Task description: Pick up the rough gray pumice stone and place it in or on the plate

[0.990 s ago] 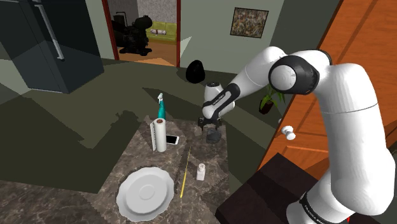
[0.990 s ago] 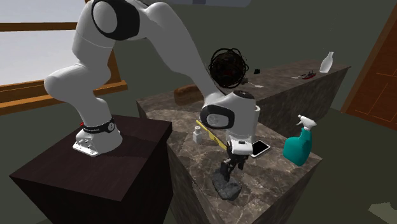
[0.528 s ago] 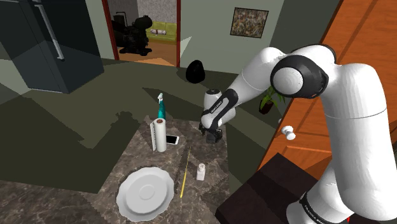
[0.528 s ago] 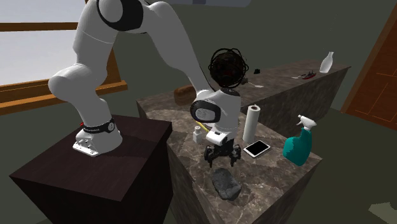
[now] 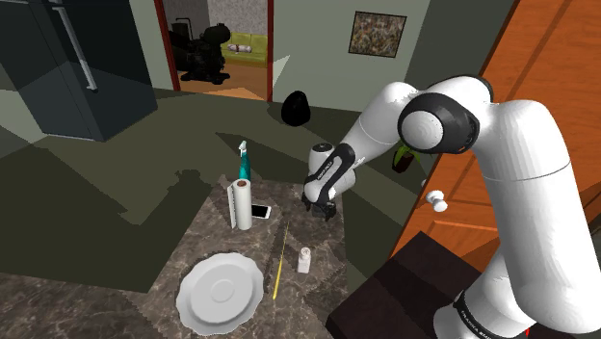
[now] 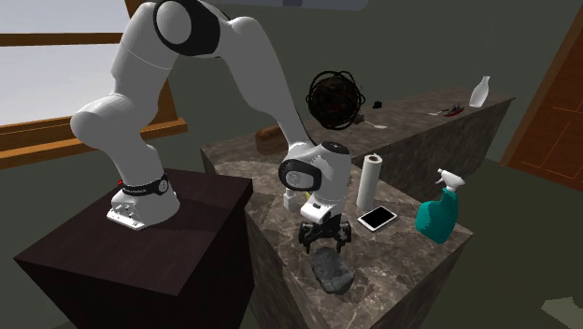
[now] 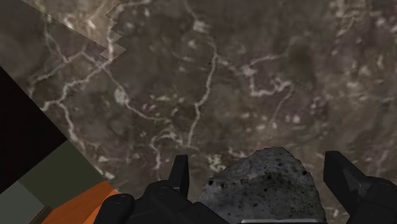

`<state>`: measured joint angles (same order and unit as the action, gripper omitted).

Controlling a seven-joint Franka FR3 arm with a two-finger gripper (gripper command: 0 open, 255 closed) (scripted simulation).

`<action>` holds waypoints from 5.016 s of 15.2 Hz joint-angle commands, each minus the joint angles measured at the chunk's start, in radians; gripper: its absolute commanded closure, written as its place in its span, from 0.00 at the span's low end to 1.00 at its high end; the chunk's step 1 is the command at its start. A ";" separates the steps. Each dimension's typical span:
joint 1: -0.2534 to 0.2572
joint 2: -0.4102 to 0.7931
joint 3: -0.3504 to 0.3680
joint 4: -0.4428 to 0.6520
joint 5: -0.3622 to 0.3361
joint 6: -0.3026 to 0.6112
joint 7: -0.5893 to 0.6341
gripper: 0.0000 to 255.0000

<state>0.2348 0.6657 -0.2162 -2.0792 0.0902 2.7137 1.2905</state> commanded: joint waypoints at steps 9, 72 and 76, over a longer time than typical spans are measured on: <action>-0.001 0.002 0.001 0.001 0.001 0.002 0.000 1.00; -0.071 -0.233 0.000 -0.104 -0.094 -0.091 -0.261 1.00; -0.065 -0.269 -0.007 -0.108 -0.102 -0.123 -0.257 1.00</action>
<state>0.1691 0.4021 -0.2221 -2.1864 -0.0107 2.5954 1.0330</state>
